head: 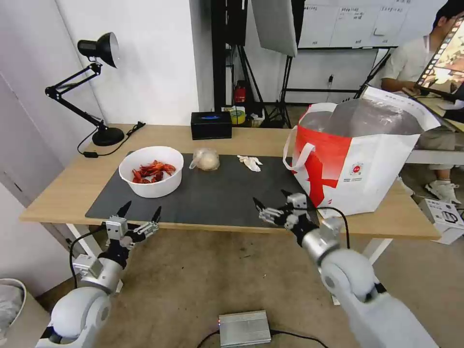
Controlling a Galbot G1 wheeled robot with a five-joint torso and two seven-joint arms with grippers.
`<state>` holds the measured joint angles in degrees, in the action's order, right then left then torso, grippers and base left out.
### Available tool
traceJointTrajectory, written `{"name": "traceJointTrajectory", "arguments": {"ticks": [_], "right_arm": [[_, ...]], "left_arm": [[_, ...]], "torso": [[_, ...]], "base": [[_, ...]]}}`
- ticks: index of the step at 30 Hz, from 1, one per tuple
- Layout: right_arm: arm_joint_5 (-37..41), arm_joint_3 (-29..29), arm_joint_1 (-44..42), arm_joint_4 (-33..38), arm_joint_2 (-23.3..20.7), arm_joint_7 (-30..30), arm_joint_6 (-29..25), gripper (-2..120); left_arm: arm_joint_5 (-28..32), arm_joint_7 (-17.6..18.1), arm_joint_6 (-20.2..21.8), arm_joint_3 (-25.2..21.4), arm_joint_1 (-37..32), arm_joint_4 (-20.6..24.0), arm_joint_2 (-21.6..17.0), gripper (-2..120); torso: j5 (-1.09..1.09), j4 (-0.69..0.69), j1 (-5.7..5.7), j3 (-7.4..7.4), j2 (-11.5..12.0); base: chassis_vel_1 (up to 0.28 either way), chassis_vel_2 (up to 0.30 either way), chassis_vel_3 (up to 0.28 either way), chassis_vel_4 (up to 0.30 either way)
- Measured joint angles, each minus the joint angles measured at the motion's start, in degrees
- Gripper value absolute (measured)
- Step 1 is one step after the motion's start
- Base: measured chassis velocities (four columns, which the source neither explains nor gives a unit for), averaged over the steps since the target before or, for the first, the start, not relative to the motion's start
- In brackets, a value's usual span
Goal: Pick up the trash from the table and place it into the takeout bag.
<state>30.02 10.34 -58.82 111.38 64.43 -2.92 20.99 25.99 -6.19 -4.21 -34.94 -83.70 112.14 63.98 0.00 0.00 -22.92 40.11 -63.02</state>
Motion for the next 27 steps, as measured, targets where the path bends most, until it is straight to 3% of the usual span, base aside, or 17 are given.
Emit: {"name": "traceJointTrajectory", "arguments": {"ticks": [15, 27], "right_arm": [[0.8, -10.3, 17.4, -16.5, 6.4, -13.3, 5.8, 100], [1.9, -12.8, 29.2, -29.9, 13.1, -20.6, 7.9, 100]], "left_arm": [[-0.5, 0.1, 0.0, -0.3, -0.4, 0.1, 0.8, 100], [-0.8, 0.2, -0.1, -0.4, -0.8, 0.3, 2.0, 100]], "torso": [[-0.01, 0.00, 0.00, 0.00, 0.0], [-0.01, 0.00, -0.01, 0.00, 0.0]], "base": [[0.000, 0.000, 0.000, 0.000], [0.000, 0.000, 0.000, 0.000]]}}
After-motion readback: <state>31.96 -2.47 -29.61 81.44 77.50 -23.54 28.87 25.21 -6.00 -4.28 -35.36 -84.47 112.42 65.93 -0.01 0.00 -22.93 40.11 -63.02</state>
